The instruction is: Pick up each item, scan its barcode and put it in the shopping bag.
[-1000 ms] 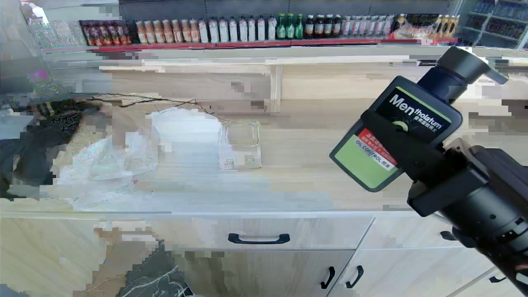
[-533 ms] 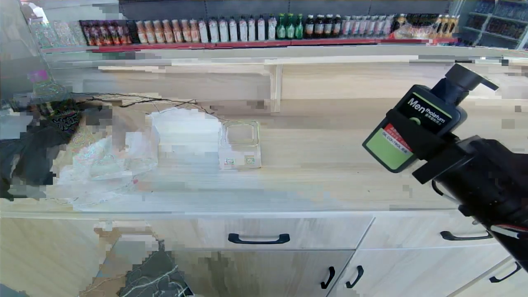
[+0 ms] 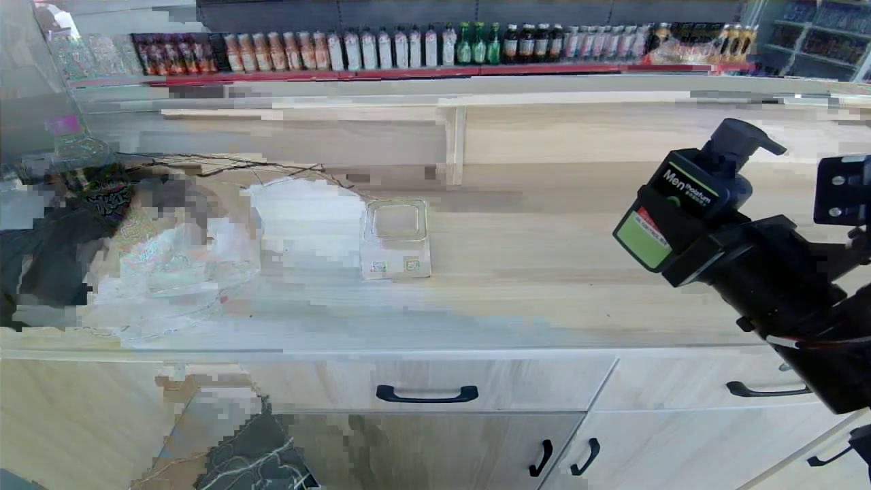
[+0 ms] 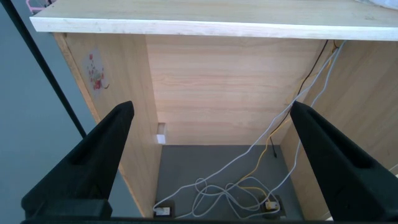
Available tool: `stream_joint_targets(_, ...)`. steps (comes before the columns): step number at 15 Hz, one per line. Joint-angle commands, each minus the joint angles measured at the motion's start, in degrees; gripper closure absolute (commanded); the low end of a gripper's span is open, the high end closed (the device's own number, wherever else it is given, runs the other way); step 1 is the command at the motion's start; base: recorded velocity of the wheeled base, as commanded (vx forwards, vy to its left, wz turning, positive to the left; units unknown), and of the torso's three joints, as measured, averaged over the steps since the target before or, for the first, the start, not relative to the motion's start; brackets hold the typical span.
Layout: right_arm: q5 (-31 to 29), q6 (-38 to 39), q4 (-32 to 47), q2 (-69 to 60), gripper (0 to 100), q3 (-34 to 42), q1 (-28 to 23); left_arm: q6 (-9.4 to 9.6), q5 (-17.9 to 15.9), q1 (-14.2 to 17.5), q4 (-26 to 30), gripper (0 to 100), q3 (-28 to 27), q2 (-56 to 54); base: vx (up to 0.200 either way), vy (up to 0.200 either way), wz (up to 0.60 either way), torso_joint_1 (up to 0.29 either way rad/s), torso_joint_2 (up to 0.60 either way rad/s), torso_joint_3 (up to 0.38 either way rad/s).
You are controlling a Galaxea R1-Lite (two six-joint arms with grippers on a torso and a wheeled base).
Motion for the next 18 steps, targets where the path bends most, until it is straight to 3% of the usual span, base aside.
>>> stream_joint_targets(1,0.95,0.11,0.02,-5.11,0,3.26,0.14,-0.02,0.01,0.02,-0.01,0,0.00,0.01,0.000,0.000,0.00,0.000,0.00,0.000)
stream_joint_targets(13,1.48,0.46,0.02,-8.19,0,7.12,0.49,-0.02,0.01,0.02,-0.01,0,0.00,0.01,0.000,0.000,0.00,0.000,0.00,0.000)
stream_joint_targets(16,1.48,0.46,0.02,-8.54,0,8.00,0.49,-0.11,0.01,0.02,-0.01,0,0.00,0.01,-0.200,0.000,0.00,0.007,0.00,0.002)
stream_joint_targets(18,1.48,0.46,0.02,-8.36,0,8.00,0.49,-0.02,0.01,0.02,-0.01,0,0.00,0.01,0.000,0.000,0.00,0.000,0.00,0.000)
